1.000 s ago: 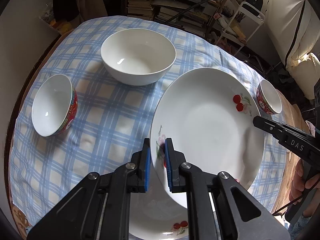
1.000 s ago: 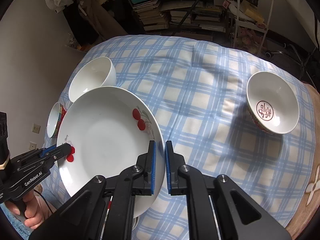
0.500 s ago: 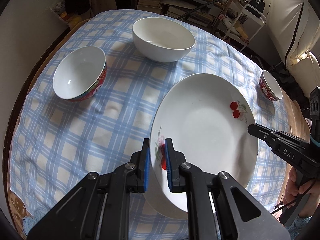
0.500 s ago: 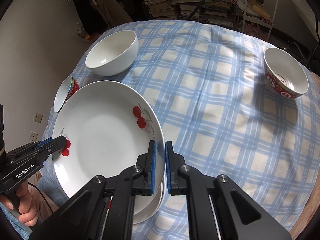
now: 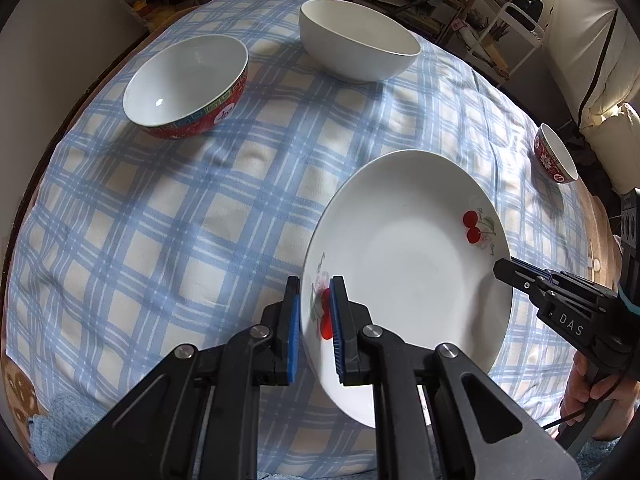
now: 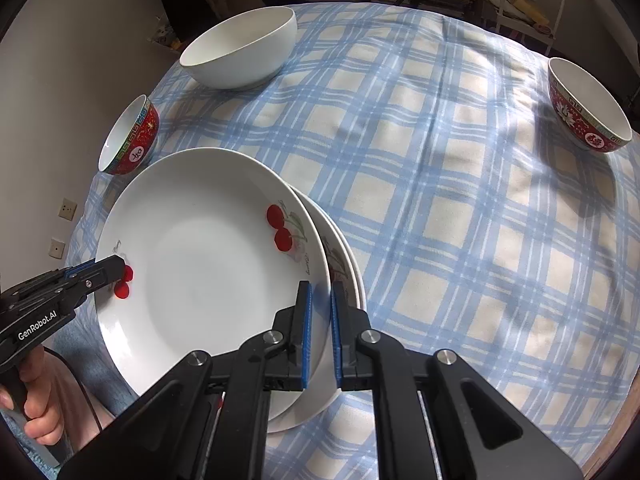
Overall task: Organize plates and bowls
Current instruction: 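Lift and carry the held cherry plates with both grippers, then lower the plates onto the cherry plate stack and open both grippers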
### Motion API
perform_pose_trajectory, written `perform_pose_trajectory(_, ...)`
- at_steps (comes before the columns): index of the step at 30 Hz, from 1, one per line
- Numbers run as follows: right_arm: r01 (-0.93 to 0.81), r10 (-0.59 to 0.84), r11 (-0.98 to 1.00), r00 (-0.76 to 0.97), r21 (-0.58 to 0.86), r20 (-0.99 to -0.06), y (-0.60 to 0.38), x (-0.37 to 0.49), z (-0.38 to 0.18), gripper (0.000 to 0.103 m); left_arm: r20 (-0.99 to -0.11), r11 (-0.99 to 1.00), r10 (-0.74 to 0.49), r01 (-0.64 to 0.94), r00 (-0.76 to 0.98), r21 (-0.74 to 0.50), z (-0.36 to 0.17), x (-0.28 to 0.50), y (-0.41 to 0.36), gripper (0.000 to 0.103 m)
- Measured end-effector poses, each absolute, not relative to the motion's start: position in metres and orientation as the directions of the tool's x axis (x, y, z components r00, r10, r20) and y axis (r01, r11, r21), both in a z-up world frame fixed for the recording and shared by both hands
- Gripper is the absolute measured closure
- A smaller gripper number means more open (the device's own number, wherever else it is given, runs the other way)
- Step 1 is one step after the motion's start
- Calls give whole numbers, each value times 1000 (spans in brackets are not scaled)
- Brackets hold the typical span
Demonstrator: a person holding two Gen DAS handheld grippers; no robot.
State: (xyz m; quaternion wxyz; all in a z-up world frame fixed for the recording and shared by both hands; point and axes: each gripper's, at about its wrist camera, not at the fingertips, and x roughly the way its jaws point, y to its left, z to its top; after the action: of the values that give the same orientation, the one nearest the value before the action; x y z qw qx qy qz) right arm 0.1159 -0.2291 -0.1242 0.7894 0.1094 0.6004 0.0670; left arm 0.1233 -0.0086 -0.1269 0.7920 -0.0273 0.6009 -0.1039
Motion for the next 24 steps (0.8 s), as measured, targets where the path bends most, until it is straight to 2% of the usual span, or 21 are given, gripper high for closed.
perform_pose_trajectory(24,23,181,980,308,198,-934,-227,99,-125,93,-944,976,-201,131,262,-171,-139,116,-14,90)
